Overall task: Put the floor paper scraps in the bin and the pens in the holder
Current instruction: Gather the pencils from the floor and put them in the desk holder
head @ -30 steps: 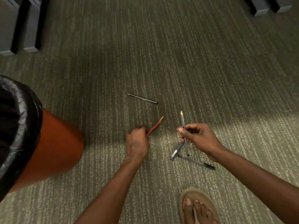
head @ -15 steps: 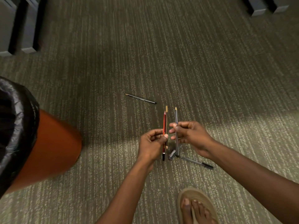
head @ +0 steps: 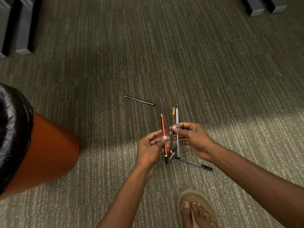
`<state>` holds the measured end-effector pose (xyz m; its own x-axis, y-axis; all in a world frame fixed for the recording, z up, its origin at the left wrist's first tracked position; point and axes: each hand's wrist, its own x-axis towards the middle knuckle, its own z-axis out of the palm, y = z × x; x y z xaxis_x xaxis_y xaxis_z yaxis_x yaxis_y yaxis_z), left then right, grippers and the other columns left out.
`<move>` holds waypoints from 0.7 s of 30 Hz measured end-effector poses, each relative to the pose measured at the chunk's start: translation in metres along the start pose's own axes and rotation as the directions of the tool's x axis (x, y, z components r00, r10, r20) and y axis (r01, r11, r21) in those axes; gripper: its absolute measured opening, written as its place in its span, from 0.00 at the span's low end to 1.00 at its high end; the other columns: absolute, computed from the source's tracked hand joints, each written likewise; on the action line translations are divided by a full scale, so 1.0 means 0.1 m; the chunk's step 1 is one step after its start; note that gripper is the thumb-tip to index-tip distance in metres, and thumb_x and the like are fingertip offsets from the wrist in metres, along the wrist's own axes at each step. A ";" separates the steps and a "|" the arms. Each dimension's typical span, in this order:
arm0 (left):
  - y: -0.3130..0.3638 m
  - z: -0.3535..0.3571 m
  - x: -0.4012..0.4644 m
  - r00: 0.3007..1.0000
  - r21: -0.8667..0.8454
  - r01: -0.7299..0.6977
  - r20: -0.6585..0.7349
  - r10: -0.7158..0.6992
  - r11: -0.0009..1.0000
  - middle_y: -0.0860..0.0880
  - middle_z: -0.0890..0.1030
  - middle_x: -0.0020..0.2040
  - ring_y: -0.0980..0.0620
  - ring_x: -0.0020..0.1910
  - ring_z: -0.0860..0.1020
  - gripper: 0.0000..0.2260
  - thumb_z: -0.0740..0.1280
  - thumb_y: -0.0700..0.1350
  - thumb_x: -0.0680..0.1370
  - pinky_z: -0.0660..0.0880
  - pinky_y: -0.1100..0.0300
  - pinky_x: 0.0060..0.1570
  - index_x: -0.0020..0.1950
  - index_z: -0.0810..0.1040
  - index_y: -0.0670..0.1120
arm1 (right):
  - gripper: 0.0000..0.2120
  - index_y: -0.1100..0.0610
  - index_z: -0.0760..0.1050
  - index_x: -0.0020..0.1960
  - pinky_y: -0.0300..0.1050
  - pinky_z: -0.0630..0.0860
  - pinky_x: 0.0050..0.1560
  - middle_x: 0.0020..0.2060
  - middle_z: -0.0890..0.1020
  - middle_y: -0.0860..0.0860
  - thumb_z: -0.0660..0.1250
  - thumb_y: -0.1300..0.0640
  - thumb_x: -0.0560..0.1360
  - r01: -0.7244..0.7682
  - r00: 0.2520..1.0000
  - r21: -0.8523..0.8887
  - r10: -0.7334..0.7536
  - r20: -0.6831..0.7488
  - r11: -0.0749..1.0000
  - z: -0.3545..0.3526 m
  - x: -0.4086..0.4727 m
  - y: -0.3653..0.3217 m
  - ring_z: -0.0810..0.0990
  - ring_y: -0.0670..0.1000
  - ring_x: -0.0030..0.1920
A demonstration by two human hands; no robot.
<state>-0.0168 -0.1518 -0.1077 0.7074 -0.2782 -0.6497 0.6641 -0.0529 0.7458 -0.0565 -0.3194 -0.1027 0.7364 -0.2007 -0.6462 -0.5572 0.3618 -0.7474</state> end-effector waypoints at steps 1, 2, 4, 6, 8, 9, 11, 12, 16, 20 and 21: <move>0.00 -0.01 0.00 1.000 0.026 -0.016 -0.009 0.016 1.000 0.45 0.89 0.49 0.52 0.44 0.87 0.21 0.74 0.38 0.76 0.81 0.56 0.52 0.68 0.77 0.49 | 0.03 0.58 0.83 0.49 0.47 0.80 0.39 0.47 0.86 0.56 0.71 0.61 0.78 -0.003 1.000 0.005 0.003 0.000 1.000 -0.01 0.00 0.00 0.84 0.51 0.42; 0.00 -0.03 -0.01 0.999 0.066 -0.038 -0.018 0.039 0.997 0.47 0.89 0.49 0.51 0.44 0.87 0.24 0.73 0.39 0.77 0.79 0.52 0.56 0.70 0.74 0.53 | 0.03 0.58 0.83 0.50 0.46 0.80 0.38 0.47 0.86 0.55 0.71 0.61 0.78 -0.004 1.000 0.013 0.004 -0.001 1.000 -0.02 -0.01 -0.01 0.84 0.50 0.41; 0.02 -0.05 -0.03 0.995 0.143 -0.096 -0.026 0.101 0.985 0.48 0.89 0.50 0.51 0.44 0.87 0.23 0.72 0.40 0.78 0.78 0.52 0.55 0.69 0.71 0.58 | 0.04 0.58 0.84 0.50 0.44 0.80 0.37 0.45 0.86 0.54 0.71 0.61 0.77 -0.004 1.000 0.028 0.004 -0.011 1.000 -0.04 -0.01 -0.02 0.84 0.49 0.39; 0.04 -0.05 -0.06 0.990 0.215 -0.136 0.004 0.139 0.967 0.47 0.88 0.50 0.50 0.44 0.86 0.20 0.71 0.40 0.79 0.79 0.54 0.50 0.64 0.72 0.61 | 0.04 0.59 0.83 0.51 0.43 0.80 0.37 0.44 0.85 0.54 0.72 0.61 0.77 0.006 1.000 0.043 -0.005 -0.024 0.999 -0.06 -0.02 -0.03 0.84 0.49 0.39; 0.04 -0.03 -0.07 0.986 0.288 -0.166 0.064 0.154 0.943 0.43 0.86 0.48 0.50 0.43 0.82 0.18 0.72 0.40 0.79 0.78 0.56 0.47 0.60 0.75 0.62 | 0.07 0.61 0.82 0.53 0.44 0.80 0.37 0.46 0.85 0.56 0.73 0.61 0.76 0.021 0.999 0.071 -0.019 -0.032 0.997 -0.06 0.00 -0.03 0.84 0.50 0.39; 0.04 -0.02 -0.08 0.984 0.307 -0.174 0.096 0.151 0.936 0.43 0.85 0.46 0.51 0.43 0.80 0.17 0.73 0.41 0.78 0.77 0.56 0.45 0.59 0.77 0.62 | 0.09 0.62 0.82 0.54 0.44 0.80 0.37 0.47 0.85 0.57 0.73 0.61 0.75 0.026 0.999 0.086 -0.023 -0.032 0.996 -0.06 0.00 -0.04 0.84 0.51 0.39; 0.04 0.01 -0.10 0.981 0.315 -0.172 0.143 0.132 0.933 0.46 0.83 0.43 0.53 0.42 0.78 0.18 0.73 0.39 0.77 0.78 0.58 0.44 0.60 0.80 0.61 | 0.10 0.65 0.81 0.55 0.44 0.81 0.38 0.46 0.86 0.57 0.73 0.61 0.76 0.038 0.999 0.107 -0.035 -0.026 0.994 -0.03 -0.01 -0.06 0.84 0.50 0.39; 0.04 0.03 -0.10 0.980 0.303 -0.169 0.149 0.129 0.938 0.47 0.82 0.43 0.53 0.42 0.77 0.18 0.74 0.38 0.77 0.78 0.59 0.44 0.61 0.81 0.59 | 0.09 0.65 0.81 0.55 0.43 0.81 0.38 0.44 0.86 0.56 0.73 0.62 0.76 0.045 0.999 0.108 -0.042 -0.027 0.993 -0.02 -0.01 -0.07 0.84 0.50 0.39; 0.03 0.02 -0.05 0.984 0.312 -0.179 0.048 0.173 0.933 0.51 0.79 0.40 0.55 0.39 0.74 0.18 0.76 0.38 0.75 0.77 0.64 0.42 0.61 0.84 0.55 | 0.06 0.57 0.85 0.52 0.42 0.81 0.38 0.43 0.87 0.52 0.74 0.60 0.76 0.235 0.960 -0.137 -0.252 -0.120 0.962 -0.04 -0.05 -0.09 0.85 0.50 0.40; 0.02 -0.05 -0.02 0.982 0.354 -0.189 0.043 0.186 0.916 0.55 0.80 0.38 0.57 0.38 0.76 0.17 0.77 0.41 0.74 0.76 0.60 0.42 0.58 0.85 0.60 | 0.12 0.54 0.86 0.57 0.37 0.79 0.41 0.48 0.85 0.50 0.75 0.53 0.75 0.607 0.555 -0.785 -0.773 0.308 0.124 -0.20 -0.09 -0.15 0.83 0.47 0.41; 0.03 -0.05 -0.02 0.982 0.374 -0.189 0.058 0.181 0.908 0.57 0.82 0.38 0.57 0.38 0.78 0.16 0.77 0.42 0.74 0.78 0.59 0.44 0.56 0.85 0.60 | 0.13 0.54 0.85 0.59 0.37 0.77 0.41 0.51 0.84 0.52 0.74 0.53 0.76 0.602 0.495 -0.789 -0.721 0.485 -0.118 -0.20 -0.11 -0.18 0.82 0.48 0.43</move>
<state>-0.0155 -0.1462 -0.1048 0.8008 -0.3381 -0.4944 0.3787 -0.3535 0.8553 -0.0623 -0.3421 -0.0857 0.9524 0.0819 0.2937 0.2064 -0.8822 -0.4232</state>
